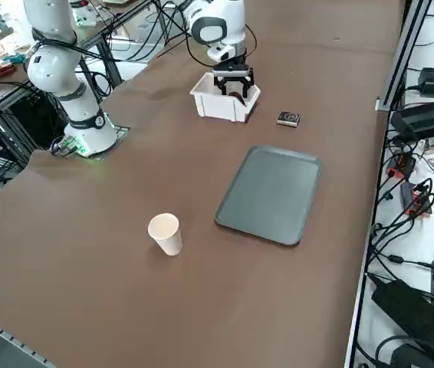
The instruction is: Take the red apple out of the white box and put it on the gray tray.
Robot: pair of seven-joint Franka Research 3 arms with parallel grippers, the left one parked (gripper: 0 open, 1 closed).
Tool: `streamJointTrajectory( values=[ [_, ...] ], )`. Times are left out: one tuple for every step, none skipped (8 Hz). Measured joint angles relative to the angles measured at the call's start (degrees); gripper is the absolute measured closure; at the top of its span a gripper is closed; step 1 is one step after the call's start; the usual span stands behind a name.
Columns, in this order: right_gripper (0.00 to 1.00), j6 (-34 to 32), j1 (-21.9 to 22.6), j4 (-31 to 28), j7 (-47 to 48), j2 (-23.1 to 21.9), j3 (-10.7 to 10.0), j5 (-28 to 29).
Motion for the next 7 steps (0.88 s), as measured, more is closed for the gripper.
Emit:
streamJointTrajectory(
  values=[
    [0.00,0.2,0.0,0.0,0.0,0.4,0.0,0.0],
    [0.00,0.7,0.0,0.0,0.0,0.9,0.0,0.0],
    [0.00,1.1,0.0,0.0,0.0,1.4,0.0,0.0],
    [0.00,1.5,0.0,0.0,0.0,1.7,0.0,0.0],
    [0.00,1.7,0.0,0.0,0.0,1.8,0.0,0.0],
    [0.00,1.7,0.0,0.0,0.0,1.8,-0.1,0.0],
    [0.00,1.8,0.0,0.0,0.0,1.8,-0.1,0.0]
  ],
)
